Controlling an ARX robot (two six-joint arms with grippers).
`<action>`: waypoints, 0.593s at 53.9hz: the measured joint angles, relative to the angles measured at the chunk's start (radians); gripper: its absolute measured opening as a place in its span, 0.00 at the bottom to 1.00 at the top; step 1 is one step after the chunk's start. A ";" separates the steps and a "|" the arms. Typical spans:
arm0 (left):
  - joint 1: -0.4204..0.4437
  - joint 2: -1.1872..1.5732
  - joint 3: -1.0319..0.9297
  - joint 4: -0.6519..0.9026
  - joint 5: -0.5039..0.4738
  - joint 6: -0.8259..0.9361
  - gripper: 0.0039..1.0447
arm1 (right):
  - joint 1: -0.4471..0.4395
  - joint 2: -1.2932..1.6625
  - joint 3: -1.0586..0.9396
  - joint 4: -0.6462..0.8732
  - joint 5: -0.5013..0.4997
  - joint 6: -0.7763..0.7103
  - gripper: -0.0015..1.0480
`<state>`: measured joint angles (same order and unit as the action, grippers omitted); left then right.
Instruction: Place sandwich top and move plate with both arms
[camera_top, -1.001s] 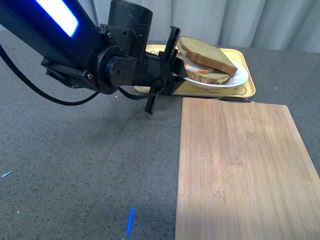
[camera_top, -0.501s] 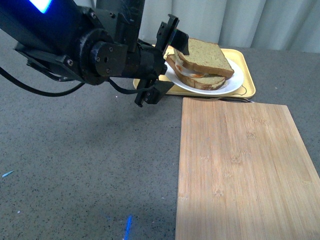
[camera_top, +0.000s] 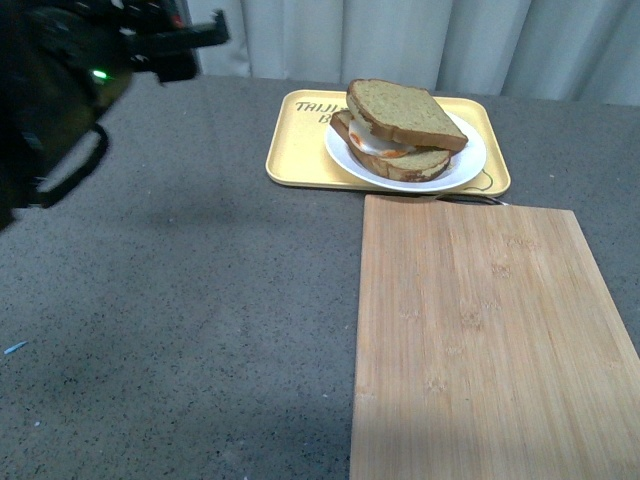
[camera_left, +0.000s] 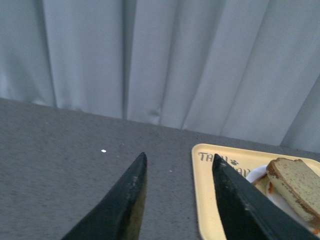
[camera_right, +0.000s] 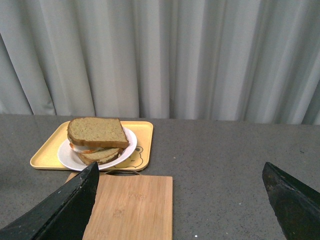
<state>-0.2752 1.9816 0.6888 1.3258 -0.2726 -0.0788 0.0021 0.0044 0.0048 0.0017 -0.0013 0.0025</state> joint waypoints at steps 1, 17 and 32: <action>0.008 -0.024 -0.028 0.006 0.008 0.011 0.32 | 0.000 0.000 0.000 0.000 0.000 0.000 0.91; 0.099 -0.305 -0.361 0.014 0.112 0.061 0.03 | 0.000 0.000 0.000 0.000 0.000 0.000 0.91; 0.167 -0.565 -0.532 -0.082 0.166 0.067 0.03 | 0.000 0.000 0.000 0.000 0.000 0.000 0.91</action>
<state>-0.1085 1.4166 0.1570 1.2438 -0.1062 -0.0116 0.0021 0.0044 0.0048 0.0017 -0.0017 0.0025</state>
